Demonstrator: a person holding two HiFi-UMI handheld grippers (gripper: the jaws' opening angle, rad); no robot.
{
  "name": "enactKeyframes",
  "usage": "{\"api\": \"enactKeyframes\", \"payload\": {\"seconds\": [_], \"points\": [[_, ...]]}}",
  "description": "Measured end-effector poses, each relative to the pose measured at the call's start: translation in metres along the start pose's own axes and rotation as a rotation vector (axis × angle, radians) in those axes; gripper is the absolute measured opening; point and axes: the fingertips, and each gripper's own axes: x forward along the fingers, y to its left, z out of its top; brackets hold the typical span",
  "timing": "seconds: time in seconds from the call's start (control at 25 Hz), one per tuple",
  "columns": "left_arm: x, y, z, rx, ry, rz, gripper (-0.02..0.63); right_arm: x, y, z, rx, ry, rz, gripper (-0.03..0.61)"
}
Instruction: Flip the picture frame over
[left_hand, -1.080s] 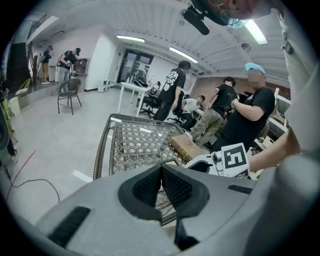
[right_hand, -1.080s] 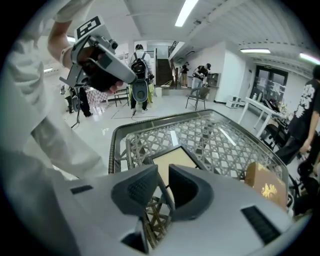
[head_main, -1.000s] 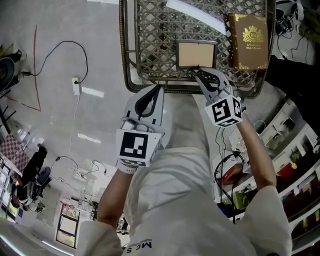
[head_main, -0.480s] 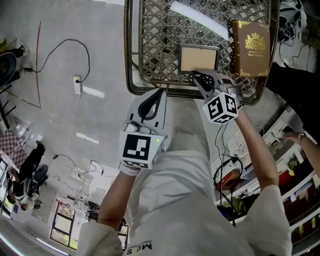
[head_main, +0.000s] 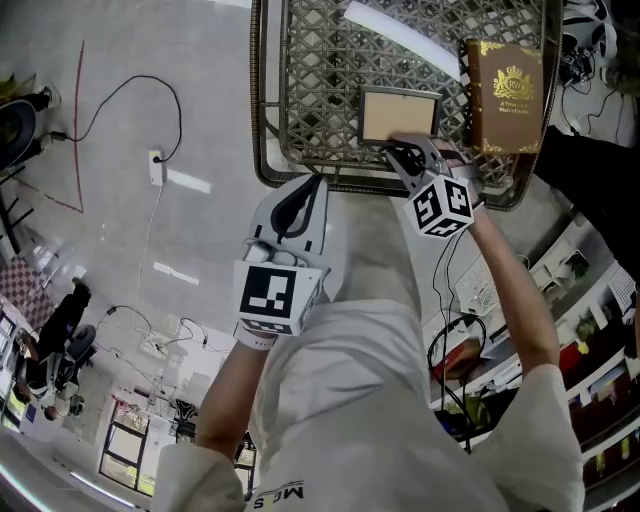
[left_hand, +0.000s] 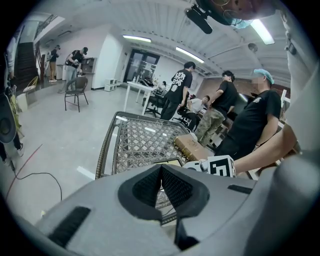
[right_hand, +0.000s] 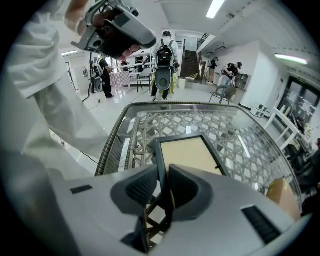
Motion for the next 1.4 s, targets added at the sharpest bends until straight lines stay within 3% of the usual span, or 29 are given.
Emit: {"api": "enactKeyframes", "payload": {"seconds": [0.64,1.16,1.4], "points": [[-0.004,0.004,0.001,0.004,0.004,0.013,0.025,0.000,0.002,0.006,-0.016,-0.013,0.058,0.055],[-0.005,0.008,0.011,0.005,-0.005,0.027,0.025,-0.022,-0.013,0.031,0.191,-0.089,0.123,0.055],[-0.006,0.006,0.014,0.005,-0.007,0.032,0.025,-0.032,-0.015,0.045,0.356,-0.171,0.202,0.055]]}}
